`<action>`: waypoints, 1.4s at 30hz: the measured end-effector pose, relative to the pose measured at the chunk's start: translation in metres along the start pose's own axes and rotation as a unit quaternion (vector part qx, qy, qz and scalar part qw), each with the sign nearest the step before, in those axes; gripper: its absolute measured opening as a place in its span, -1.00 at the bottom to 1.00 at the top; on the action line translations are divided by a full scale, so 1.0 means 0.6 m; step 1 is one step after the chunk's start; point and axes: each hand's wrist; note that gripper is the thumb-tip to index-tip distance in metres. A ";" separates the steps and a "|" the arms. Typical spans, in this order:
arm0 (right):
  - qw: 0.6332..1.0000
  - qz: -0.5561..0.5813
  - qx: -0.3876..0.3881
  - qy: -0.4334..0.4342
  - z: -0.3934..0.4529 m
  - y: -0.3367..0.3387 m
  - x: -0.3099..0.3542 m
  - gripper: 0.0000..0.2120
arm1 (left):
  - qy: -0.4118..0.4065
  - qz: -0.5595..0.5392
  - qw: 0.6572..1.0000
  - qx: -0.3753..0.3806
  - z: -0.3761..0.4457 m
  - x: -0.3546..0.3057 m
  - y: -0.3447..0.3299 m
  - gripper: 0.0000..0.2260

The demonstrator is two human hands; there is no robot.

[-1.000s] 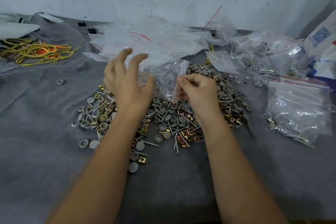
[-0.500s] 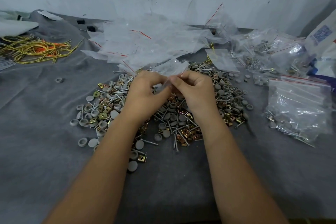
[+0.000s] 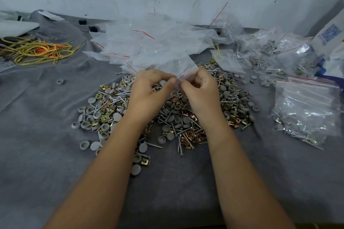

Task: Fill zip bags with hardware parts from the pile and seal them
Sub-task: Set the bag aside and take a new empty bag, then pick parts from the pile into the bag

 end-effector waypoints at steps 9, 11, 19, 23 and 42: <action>0.999 -0.033 -0.006 0.012 -0.003 -0.002 0.003 -0.87 | -0.086 0.091 0.991 0.046 -0.003 0.002 -0.008 -0.96; 0.998 -0.049 0.003 0.027 -0.006 -0.007 0.004 -0.91 | -0.084 0.109 0.988 0.063 -0.001 0.009 -0.009 -0.88; 0.989 -0.087 -0.093 0.076 -0.004 -0.008 0.002 -0.77 | -0.068 0.163 0.973 -0.151 -0.003 0.000 0.004 -0.80; 0.987 -0.104 -0.087 0.086 -0.006 -0.013 0.000 -0.86 | -0.175 0.226 0.942 -0.178 -0.005 0.002 0.010 -0.83; 0.853 -0.504 0.029 0.132 -0.006 -0.008 -0.014 -0.83 | 0.096 0.201 0.974 -0.043 -0.001 0.051 0.028 -0.74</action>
Point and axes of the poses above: each hand's wrist, its own z-axis towards the middle knuckle, its own y-axis out of the back of the hand, x = y × z, and after that the axes turned 10 degrees about -y, right-handed
